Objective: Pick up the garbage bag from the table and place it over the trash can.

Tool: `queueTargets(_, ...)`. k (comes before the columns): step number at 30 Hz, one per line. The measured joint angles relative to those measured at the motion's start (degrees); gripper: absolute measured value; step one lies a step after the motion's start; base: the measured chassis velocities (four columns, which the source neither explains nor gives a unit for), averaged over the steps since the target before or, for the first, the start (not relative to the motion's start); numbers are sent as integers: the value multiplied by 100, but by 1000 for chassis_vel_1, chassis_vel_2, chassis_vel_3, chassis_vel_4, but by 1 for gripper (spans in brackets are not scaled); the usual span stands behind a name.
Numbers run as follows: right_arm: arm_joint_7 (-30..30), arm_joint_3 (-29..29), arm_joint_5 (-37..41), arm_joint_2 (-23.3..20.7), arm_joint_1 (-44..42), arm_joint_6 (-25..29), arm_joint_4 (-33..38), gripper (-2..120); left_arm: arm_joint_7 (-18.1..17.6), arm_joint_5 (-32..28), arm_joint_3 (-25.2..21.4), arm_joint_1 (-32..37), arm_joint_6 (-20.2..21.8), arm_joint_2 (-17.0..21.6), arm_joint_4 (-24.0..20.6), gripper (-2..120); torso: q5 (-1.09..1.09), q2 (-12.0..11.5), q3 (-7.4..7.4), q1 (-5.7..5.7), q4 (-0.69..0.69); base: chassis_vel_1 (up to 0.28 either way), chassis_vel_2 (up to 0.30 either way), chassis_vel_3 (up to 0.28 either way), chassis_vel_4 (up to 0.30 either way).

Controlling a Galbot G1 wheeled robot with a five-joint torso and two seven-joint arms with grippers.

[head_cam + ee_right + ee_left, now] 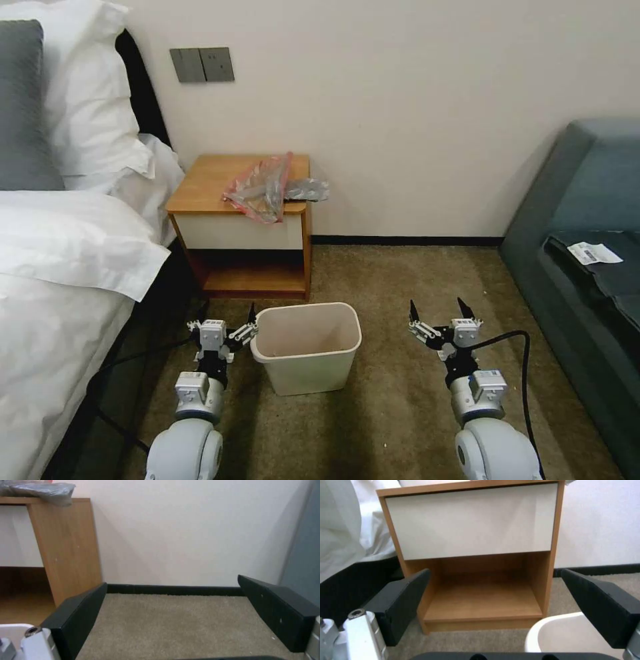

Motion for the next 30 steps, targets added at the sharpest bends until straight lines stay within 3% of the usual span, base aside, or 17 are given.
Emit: queueTargets(30,0,0,0,0,0,0,0,100,0,0,0,0,0,0,0,98,0,0,0,0,0,0,0,0,0)
